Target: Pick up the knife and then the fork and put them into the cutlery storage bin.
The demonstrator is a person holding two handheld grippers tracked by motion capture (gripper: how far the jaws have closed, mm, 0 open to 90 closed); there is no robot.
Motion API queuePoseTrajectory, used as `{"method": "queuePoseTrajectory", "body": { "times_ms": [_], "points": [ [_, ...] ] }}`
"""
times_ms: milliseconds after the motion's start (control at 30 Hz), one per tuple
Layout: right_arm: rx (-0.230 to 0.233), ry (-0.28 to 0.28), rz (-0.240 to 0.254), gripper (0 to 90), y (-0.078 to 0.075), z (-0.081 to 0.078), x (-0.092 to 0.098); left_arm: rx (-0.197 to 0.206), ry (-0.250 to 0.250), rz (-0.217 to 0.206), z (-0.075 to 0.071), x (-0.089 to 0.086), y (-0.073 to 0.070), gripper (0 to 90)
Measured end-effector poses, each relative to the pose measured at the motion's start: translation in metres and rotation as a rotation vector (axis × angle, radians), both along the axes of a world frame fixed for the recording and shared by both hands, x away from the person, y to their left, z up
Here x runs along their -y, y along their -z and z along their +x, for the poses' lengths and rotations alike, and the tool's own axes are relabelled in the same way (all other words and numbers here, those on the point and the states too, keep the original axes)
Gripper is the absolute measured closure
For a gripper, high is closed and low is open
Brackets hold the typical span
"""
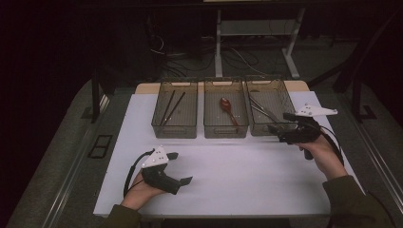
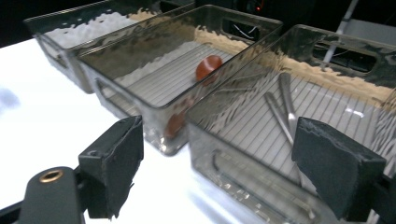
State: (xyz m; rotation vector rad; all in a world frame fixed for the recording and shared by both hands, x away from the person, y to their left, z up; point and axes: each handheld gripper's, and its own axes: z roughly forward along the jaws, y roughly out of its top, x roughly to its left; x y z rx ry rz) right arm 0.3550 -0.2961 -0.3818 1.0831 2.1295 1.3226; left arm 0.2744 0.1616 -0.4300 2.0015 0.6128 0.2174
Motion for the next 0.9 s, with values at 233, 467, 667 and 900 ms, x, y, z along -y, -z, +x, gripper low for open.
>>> {"method": "queuePoseTrajectory", "body": {
  "times_ms": [233, 467, 667, 900],
  "points": [
    [0.005, -0.019, -0.004, 15.9, 0.007, -0.019, -0.002, 0.001, -0.001, -0.003, -0.001, 0.001, 0.0, 0.0],
    [0.003, -0.035, 0.017, 15.9, 0.01, -0.036, -0.003, 0.002, -0.002, 0.0, -0.002, 0.0, 0.0, 0.0],
    [-0.002, -0.055, 0.017, 15.9, 0.019, -0.048, -0.003, 0.001, -0.003, -0.003, -0.002, 0.0, 0.0, 0.0],
    [-0.013, -0.066, 0.031, 15.9, 0.029, -0.059, -0.003, 0.001, 0.001, -0.003, -0.003, 0.001, 0.0, 0.0]
  ]
}}
